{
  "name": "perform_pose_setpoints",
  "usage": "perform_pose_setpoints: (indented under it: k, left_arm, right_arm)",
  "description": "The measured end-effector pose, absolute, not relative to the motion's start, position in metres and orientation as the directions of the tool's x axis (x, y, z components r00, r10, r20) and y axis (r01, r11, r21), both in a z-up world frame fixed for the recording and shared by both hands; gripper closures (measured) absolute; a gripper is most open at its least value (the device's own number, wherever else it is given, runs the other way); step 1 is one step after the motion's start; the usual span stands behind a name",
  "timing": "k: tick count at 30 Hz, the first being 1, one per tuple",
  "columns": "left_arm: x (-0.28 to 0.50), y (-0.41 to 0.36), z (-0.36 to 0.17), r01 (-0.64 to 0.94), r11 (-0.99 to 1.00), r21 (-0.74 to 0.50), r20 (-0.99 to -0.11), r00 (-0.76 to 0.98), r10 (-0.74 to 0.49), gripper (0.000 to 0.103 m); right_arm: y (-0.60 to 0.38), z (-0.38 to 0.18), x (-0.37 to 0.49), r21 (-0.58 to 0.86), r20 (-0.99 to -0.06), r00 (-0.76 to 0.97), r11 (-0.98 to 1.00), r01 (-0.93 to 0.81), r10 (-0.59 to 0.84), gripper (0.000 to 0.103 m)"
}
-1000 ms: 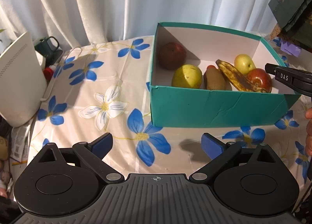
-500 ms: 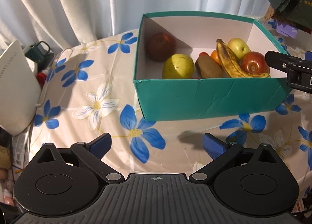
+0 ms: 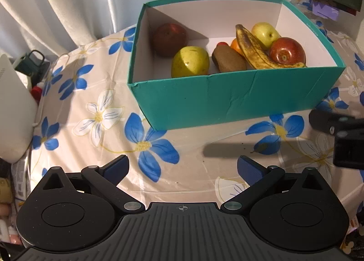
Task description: Organize fruits
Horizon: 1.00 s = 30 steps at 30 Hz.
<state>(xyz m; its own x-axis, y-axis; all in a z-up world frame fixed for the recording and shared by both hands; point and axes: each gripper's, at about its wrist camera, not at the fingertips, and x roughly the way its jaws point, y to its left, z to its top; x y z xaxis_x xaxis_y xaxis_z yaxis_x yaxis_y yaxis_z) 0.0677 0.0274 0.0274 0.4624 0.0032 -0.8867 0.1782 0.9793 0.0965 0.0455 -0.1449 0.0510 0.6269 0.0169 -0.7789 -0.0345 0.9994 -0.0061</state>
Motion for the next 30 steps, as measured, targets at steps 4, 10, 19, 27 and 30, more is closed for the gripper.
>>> perform_pose_setpoints:
  k: [4,10,19,27,30]
  left_arm:
    - [0.067,0.026,0.026,0.172,0.979,0.105,-0.895,0.445,0.018,0.0]
    - [0.071,0.031,0.025,0.155,0.985,0.08,-0.92,0.393,0.013,0.0]
    - [0.084,0.016,0.017,0.2,0.969,0.142,-0.956,0.28,0.082,0.0]
    - [0.103,0.013,0.017,0.166,0.977,0.13,-0.965,0.249,0.086,0.0]
    - [0.11,0.012,0.021,0.17,0.977,0.127,-0.96,0.269,0.078,0.0]
  right_arm:
    - [-0.141,0.037,0.055,-0.004,-0.901,0.434,0.999,-0.054,0.02,0.0]
    - [-0.138,0.031,0.049,-0.003,-0.915,0.403,1.0,-0.029,0.009,0.0]
    - [-0.137,0.028,0.057,-0.08,-0.931,0.359,0.997,-0.003,-0.073,0.0]
    - [-0.141,0.024,0.073,-0.145,-0.937,0.319,0.989,0.018,-0.143,0.0]
    - [-0.143,0.023,0.082,-0.166,-0.938,0.304,0.986,0.03,-0.167,0.0]
